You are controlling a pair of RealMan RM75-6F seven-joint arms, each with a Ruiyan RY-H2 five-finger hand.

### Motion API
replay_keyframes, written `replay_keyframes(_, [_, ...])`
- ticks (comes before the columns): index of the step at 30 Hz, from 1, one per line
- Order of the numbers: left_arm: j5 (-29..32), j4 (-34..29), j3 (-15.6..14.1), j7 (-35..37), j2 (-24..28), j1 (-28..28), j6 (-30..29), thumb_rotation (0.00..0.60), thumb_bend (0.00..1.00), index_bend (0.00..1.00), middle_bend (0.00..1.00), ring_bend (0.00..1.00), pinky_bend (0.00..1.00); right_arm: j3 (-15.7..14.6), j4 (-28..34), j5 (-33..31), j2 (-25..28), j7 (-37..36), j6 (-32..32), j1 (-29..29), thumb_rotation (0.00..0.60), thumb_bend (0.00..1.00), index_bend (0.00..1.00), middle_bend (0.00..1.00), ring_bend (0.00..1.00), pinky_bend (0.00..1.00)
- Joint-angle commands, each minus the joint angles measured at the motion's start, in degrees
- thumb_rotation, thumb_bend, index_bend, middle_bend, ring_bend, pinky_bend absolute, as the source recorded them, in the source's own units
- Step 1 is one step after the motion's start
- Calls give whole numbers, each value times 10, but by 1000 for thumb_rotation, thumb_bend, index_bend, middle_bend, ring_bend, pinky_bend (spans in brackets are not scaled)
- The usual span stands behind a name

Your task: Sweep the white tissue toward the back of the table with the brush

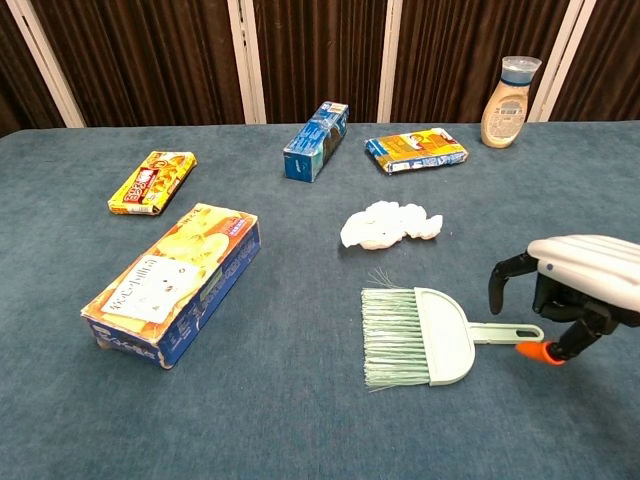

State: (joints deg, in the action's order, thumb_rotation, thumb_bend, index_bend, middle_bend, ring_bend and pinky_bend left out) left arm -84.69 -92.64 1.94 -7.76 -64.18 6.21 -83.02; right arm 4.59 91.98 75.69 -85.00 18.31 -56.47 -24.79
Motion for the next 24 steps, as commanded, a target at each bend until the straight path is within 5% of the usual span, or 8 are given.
replay_keyframes(1, [1,0,0,-1,0,1,1,600,0,0,0,0,0,3,-7,-12,-14,5,4,-5,600,305,454,1000,1000,972])
replay_keyframes(24, [2,-3,-1,2,2,1,3,600,0,0,0,0,0,10,-50,-89,-56,43,3,-17,600,304,455,1000,1000,972])
